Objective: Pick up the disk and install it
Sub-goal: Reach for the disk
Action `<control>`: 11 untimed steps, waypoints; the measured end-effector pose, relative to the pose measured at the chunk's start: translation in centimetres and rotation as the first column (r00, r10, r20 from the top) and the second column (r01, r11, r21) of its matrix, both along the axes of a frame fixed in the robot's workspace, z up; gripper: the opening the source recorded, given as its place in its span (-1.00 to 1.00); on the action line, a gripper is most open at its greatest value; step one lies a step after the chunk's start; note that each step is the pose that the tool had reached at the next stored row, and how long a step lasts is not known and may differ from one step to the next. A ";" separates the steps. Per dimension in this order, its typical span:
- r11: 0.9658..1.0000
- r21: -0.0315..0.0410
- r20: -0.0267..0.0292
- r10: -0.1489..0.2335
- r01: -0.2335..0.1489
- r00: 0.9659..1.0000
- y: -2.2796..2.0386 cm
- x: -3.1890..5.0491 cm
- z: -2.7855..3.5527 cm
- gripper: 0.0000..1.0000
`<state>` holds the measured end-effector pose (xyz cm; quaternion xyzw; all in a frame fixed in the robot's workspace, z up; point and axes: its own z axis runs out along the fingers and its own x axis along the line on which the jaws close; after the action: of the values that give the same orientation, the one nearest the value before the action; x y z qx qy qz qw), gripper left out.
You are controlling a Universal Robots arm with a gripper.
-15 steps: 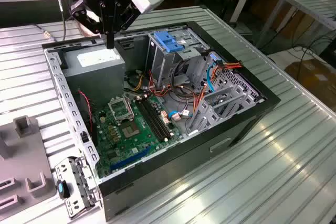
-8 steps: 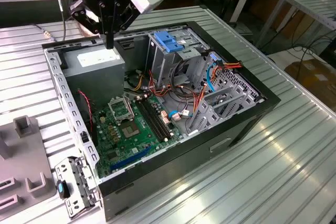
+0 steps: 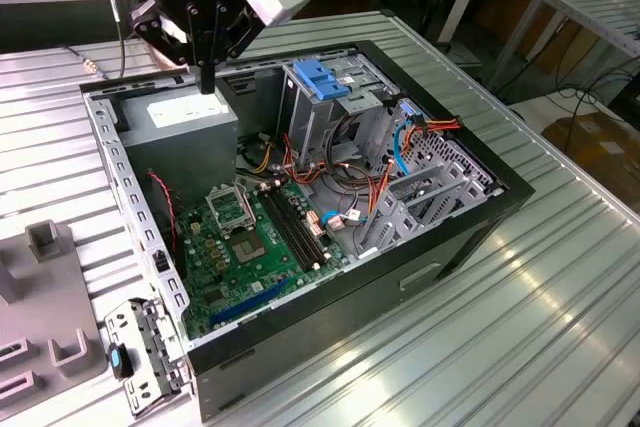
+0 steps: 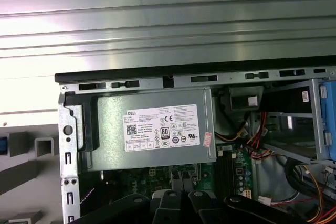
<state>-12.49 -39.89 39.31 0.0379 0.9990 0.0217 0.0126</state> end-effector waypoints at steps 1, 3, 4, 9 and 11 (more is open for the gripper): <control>1.000 0.000 0.000 0.000 0.000 1.000 0.00 -0.02 -0.01 -0.79; 1.000 0.000 -0.001 0.000 0.000 1.000 0.00 -0.09 -0.03 -0.79; 1.000 0.000 -0.001 0.000 0.000 1.000 0.00 -0.10 -0.03 -0.79; 1.000 0.000 -0.001 0.000 0.000 1.000 0.00 -0.22 -0.04 -0.79; 1.000 0.000 -0.001 0.000 0.000 1.000 0.00 -0.25 -0.04 -0.79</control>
<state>-12.73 -39.89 39.26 0.0379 0.9990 0.0217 0.0120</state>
